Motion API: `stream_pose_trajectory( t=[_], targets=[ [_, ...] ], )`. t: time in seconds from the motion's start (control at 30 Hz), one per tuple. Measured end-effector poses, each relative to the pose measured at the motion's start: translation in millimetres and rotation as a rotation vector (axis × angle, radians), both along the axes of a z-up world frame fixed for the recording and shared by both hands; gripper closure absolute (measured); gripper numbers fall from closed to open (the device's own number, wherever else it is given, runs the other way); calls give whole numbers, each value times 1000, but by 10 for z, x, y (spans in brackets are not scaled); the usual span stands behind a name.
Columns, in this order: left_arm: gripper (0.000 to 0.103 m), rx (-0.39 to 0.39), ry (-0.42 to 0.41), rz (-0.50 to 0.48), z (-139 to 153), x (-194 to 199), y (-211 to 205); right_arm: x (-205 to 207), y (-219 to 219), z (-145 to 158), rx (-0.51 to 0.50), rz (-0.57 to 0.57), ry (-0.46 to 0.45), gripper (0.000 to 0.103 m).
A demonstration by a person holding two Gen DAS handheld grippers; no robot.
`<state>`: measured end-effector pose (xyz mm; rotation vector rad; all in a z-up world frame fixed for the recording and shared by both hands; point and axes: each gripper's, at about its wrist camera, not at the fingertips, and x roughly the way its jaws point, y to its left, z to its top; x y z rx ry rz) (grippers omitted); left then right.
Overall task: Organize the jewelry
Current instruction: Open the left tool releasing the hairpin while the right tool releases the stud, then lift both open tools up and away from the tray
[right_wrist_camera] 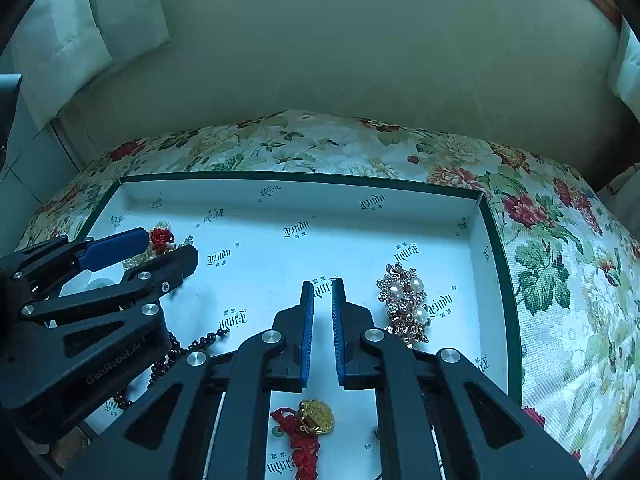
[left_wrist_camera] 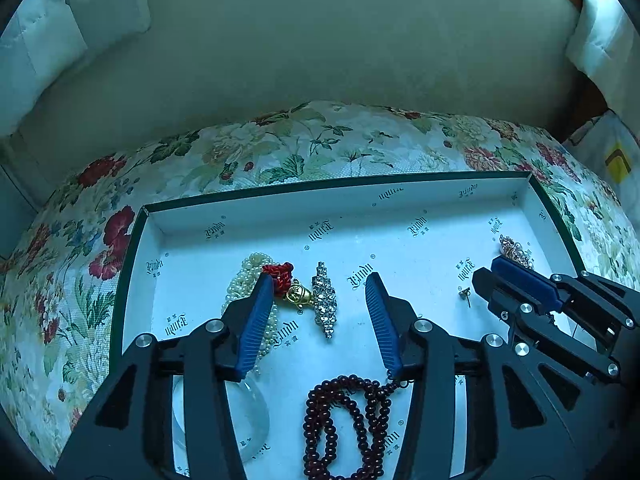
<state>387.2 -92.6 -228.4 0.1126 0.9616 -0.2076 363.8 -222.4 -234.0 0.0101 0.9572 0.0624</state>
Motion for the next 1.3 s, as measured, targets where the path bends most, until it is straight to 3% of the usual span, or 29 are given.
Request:
stream_pose_trajectory(
  t=[0.03, 0.1, 0.27, 0.4, 0.7, 1.0, 1.3],
  targets=[
    [56, 4, 1, 4, -4, -2, 3, -15, -4, 16, 2, -7, -9, 58],
    [55, -1, 4, 13, -6, -4, 23, -40, -4, 43, -3, -13, -29, 53],
    [49, 2, -3, 20, -9, -38, 48, -71, -11, 36, 0, -15, -28, 52],
    [33, 10, -13, 35, -3, -70, 81, -114, -27, 47, 1, -24, -32, 51],
    [12, 39, -54, 59, 56, -196, 154, -257, -74, 108, -10, -54, -63, 31],
    [10, 67, -73, 73, 109, -314, 197, -391, -110, 142, -3, -80, -83, 26],
    [10, 34, -76, 72, 220, -549, 253, -609, -94, 221, -2, -100, -103, 24]
  ],
)
